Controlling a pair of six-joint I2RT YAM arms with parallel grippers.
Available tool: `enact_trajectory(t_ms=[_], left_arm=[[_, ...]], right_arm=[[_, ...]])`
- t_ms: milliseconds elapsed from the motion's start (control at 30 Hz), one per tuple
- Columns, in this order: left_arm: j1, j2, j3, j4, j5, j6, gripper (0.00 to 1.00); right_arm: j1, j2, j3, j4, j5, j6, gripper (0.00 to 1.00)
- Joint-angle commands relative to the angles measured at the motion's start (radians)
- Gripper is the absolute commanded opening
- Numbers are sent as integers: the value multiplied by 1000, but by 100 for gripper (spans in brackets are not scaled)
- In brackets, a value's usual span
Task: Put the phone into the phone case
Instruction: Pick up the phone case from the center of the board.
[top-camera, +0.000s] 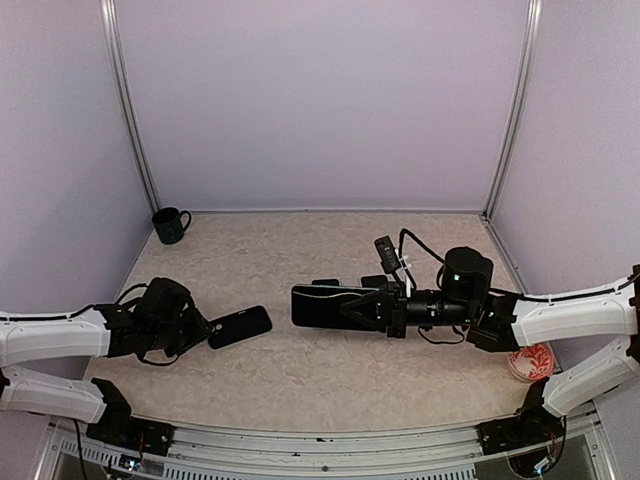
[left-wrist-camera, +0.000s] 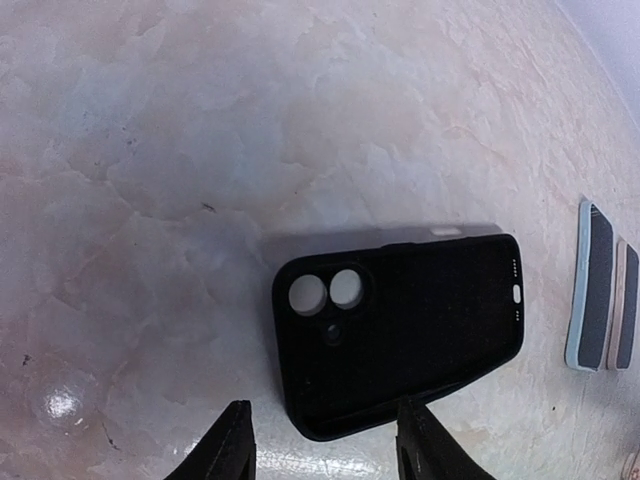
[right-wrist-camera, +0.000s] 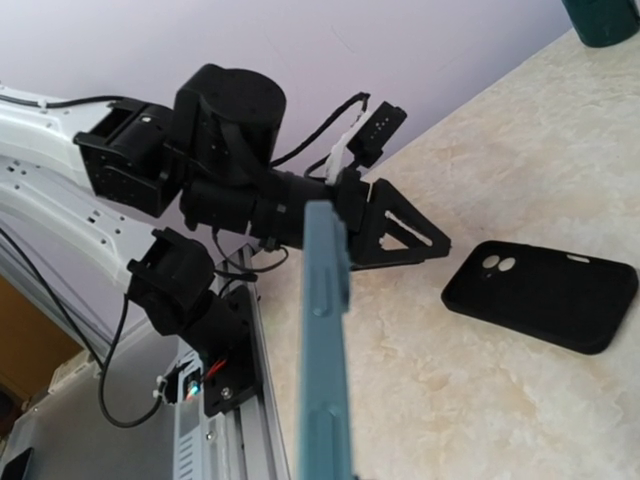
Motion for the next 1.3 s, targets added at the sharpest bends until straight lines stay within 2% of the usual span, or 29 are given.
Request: enact_trajectory(t_ms=[0, 300, 867, 1033, 1267], left_arm=[[2, 26, -23, -14, -52, -1, 46], [37, 156, -10, 60, -45, 48, 37], [77, 215, -8, 198, 60, 136, 35], [78, 289, 25, 188, 74, 165, 19], [76, 307, 12, 197, 80, 180, 7]], right_arm=[[-8, -11, 1, 84, -18, 10, 0], [-8, -5, 5, 80, -25, 12, 0], [-8, 25, 39, 48, -32, 2, 0], [-8, 43, 51, 46, -44, 6, 0], [-8, 38, 50, 38, -37, 1, 0]])
